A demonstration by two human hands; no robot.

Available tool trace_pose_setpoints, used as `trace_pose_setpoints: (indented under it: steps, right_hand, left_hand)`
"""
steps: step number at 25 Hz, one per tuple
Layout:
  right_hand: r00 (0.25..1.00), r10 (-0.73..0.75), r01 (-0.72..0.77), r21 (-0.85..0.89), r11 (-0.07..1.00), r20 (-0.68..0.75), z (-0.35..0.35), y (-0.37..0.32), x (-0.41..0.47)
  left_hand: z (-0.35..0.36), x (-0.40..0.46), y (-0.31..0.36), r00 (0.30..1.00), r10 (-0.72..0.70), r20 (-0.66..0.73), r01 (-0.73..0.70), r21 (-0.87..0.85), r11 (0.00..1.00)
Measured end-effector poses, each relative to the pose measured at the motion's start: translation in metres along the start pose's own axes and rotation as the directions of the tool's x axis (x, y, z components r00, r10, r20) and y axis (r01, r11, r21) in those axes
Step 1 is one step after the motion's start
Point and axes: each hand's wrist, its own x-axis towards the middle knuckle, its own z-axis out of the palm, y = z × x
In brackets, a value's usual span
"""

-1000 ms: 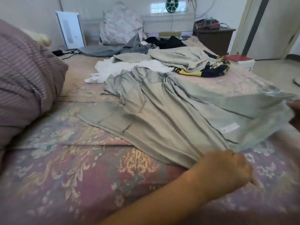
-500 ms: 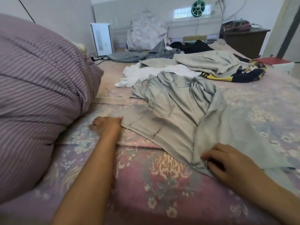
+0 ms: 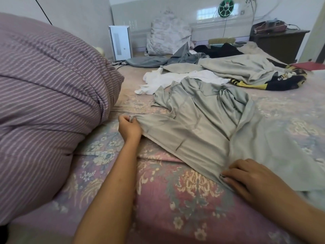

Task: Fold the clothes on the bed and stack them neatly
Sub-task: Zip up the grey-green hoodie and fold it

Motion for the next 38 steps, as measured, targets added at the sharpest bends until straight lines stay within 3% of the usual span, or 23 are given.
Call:
trace_pose_setpoints:
  steps: [2, 3, 5, 6, 8, 11, 14, 16, 22, 25, 28, 29, 30, 31, 32, 33, 34, 36, 38]
  right_hand:
    - [0.999, 0.048, -0.047, 0.062, 0.997, -0.017, 0.001, 0.001, 0.003]
    - [0.994, 0.102, -0.095, 0.147, 0.984, -0.039, -0.001, 0.002, 0.003]
    - [0.957, 0.273, -0.220, 0.372, 0.902, -0.095, -0.006, 0.009, 0.002]
    - [0.922, 0.369, -0.278, 0.465, 0.841, -0.115, -0.011, 0.014, 0.000]
    - [0.857, 0.488, -0.307, 0.597, 0.741, -0.164, -0.023, 0.022, -0.005]
    - [0.819, 0.542, -0.264, 0.717, 0.646, -0.187, -0.039, 0.025, -0.018]
    - [0.847, 0.509, -0.303, 0.650, 0.697, -0.152, -0.034, 0.020, -0.031]
    - [0.865, 0.490, -0.315, 0.639, 0.702, -0.112, -0.025, 0.012, -0.037]
    - [0.858, 0.513, -0.316, 0.764, 0.562, -0.022, -0.015, 0.000, -0.043]
    - [0.877, 0.460, -0.293, 0.601, 0.743, -0.141, -0.013, -0.007, -0.049]
    - [0.886, 0.229, -0.136, 0.245, 0.960, -0.403, -0.008, -0.013, -0.058]
    - [0.869, 0.130, -0.079, 0.125, 0.989, -0.478, -0.007, -0.014, -0.062]
    - [0.843, 0.038, -0.029, 0.026, 0.999, -0.537, -0.005, -0.014, -0.065]
    - [0.815, -0.038, 0.017, -0.042, 0.999, -0.578, -0.004, -0.015, -0.068]
    - [0.791, -0.098, 0.064, -0.078, 0.995, -0.604, -0.004, -0.016, -0.069]
    - [0.773, -0.149, 0.111, -0.099, 0.989, -0.617, -0.004, -0.017, -0.069]
    - [0.759, -0.191, 0.149, -0.120, 0.981, -0.622, -0.005, -0.017, -0.070]
    - [0.740, -0.248, 0.177, -0.176, 0.968, -0.625, -0.007, -0.018, -0.071]
    - [0.735, -0.267, 0.167, -0.216, 0.962, -0.623, -0.007, -0.016, -0.072]
  left_hand:
    - [0.000, -0.004, 0.013, 0.994, -0.105, -0.005, 0.102, -0.200, 0.975]
    - [-0.002, -0.011, 0.021, 0.998, -0.057, -0.017, 0.053, -0.188, 0.981]
    - [-0.009, -0.030, 0.036, 0.977, 0.210, 0.029, -0.205, -0.126, 0.971]
    - [-0.014, -0.045, 0.041, 0.926, 0.363, 0.102, -0.348, -0.133, 0.928]
    - [-0.025, -0.081, 0.041, 0.767, 0.574, 0.286, -0.547, -0.177, 0.818]
    - [-0.040, -0.147, 0.010, 0.492, 0.687, 0.535, -0.745, -0.149, 0.650]
    - [-0.050, -0.198, -0.028, 0.225, 0.795, 0.564, -0.921, -0.142, 0.362]
    - [-0.055, -0.208, -0.043, 0.150, 0.841, 0.520, -0.966, -0.103, 0.236]
    - [-0.061, -0.209, -0.043, 0.205, 0.867, 0.455, -0.976, 0.032, 0.215]
    - [-0.063, -0.212, -0.033, 0.192, 0.902, 0.388, -0.979, 0.014, 0.203]
    - [-0.067, -0.228, -0.027, 0.150, 0.873, 0.463, -0.975, -0.079, 0.209]
    - [-0.068, -0.233, -0.025, 0.193, 0.844, 0.500, -0.958, -0.091, 0.272]
    - [-0.068, -0.238, -0.023, 0.311, 0.790, 0.529, -0.896, -0.113, 0.429]
    - [-0.066, -0.242, -0.016, 0.478, 0.668, 0.570, -0.740, -0.148, 0.656]
    - [-0.061, -0.244, -0.008, 0.605, 0.478, 0.637, -0.478, -0.189, 0.858]
    - [-0.055, -0.246, -0.002, 0.637, 0.277, 0.719, -0.206, -0.187, 0.961]
    - [-0.049, -0.247, 0.004, 0.604, 0.138, 0.785, -0.013, -0.164, 0.986]
    - [-0.040, -0.248, 0.013, 0.531, 0.076, 0.844, 0.077, -0.137, 0.988]
    - [-0.033, -0.251, 0.015, 0.516, 0.092, 0.851, 0.093, -0.163, 0.982]
